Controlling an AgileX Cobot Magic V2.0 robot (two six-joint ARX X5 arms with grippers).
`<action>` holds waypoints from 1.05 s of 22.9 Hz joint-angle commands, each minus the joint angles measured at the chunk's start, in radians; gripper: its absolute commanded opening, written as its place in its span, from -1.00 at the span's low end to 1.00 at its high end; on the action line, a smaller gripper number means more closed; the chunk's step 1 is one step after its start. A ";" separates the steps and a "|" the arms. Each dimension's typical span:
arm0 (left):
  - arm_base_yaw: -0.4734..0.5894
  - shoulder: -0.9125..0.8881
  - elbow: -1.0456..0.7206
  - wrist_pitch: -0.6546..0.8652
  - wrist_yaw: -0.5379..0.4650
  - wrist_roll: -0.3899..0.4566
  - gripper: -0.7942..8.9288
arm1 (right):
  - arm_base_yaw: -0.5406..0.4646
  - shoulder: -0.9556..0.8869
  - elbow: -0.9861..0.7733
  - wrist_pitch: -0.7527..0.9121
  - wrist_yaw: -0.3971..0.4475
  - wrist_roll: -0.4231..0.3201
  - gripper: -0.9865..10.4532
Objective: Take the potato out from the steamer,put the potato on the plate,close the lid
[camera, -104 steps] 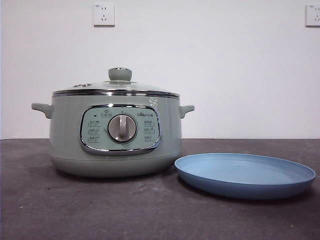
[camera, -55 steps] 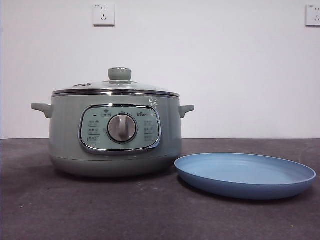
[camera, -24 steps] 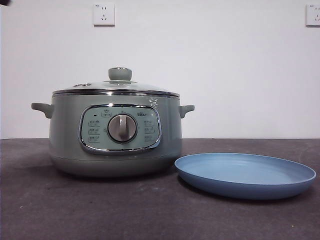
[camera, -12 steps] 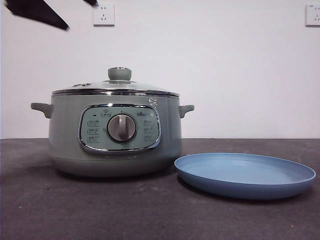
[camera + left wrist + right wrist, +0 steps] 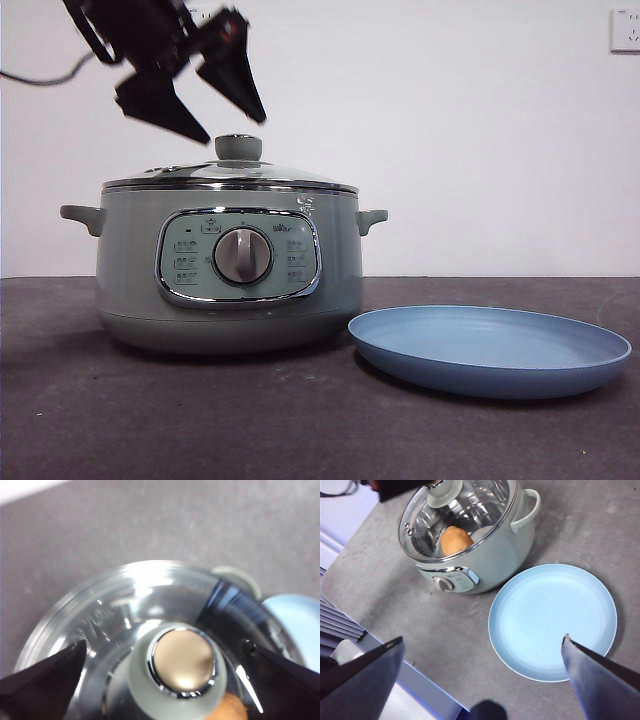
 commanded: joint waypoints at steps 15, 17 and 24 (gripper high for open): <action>-0.041 0.061 -0.002 -0.025 -0.018 0.011 -0.22 | 0.002 0.000 0.000 0.008 0.004 0.006 0.32; -0.041 0.058 -0.002 -0.030 -0.017 0.011 -0.41 | 0.002 0.000 0.000 0.010 0.004 0.006 0.32; -0.041 0.057 -0.001 -0.043 -0.013 0.011 -0.86 | 0.002 0.000 0.000 0.010 0.004 0.006 0.32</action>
